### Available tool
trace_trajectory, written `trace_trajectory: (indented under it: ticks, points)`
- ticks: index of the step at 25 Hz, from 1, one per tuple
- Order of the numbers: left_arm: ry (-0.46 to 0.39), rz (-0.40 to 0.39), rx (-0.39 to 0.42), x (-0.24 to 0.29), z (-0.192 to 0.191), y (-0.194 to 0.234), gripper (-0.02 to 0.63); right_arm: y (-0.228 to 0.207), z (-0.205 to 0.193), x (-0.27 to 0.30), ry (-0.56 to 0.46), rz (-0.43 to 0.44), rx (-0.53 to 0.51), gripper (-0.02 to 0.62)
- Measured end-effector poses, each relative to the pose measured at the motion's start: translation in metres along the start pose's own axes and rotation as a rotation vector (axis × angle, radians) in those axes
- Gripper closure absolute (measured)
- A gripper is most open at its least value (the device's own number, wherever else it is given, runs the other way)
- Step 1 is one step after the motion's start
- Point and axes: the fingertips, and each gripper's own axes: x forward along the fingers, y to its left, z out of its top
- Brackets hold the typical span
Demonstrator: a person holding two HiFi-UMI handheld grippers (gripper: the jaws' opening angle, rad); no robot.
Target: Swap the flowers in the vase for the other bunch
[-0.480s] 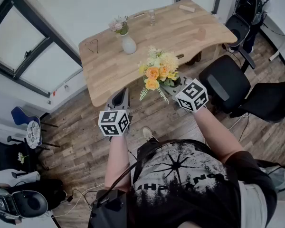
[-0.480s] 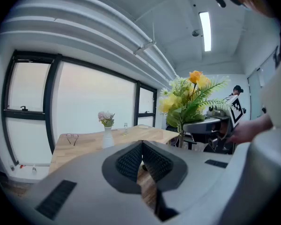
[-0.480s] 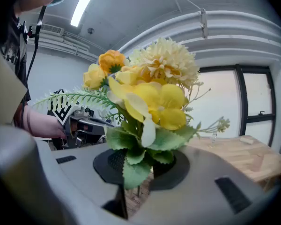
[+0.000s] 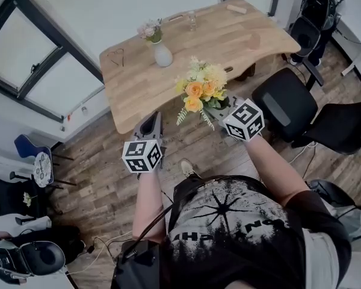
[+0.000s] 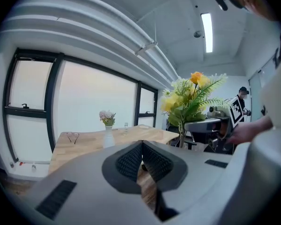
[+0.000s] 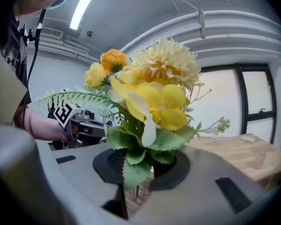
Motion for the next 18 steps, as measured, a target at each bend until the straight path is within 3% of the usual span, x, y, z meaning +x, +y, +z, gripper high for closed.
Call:
trace_trajectory:
  ticks: [12, 18]
  points:
    - [-0.040, -0.039, -0.017, 0.000, -0.006, 0.005, 0.592, -0.008, -0.008, 0.003, -0.029, -0.001, 0.022, 0.508]
    - [-0.046, -0.081, -0.002, 0.026, -0.004, 0.016, 0.591, -0.029, -0.010, 0.020, -0.033, -0.006, 0.025, 0.506]
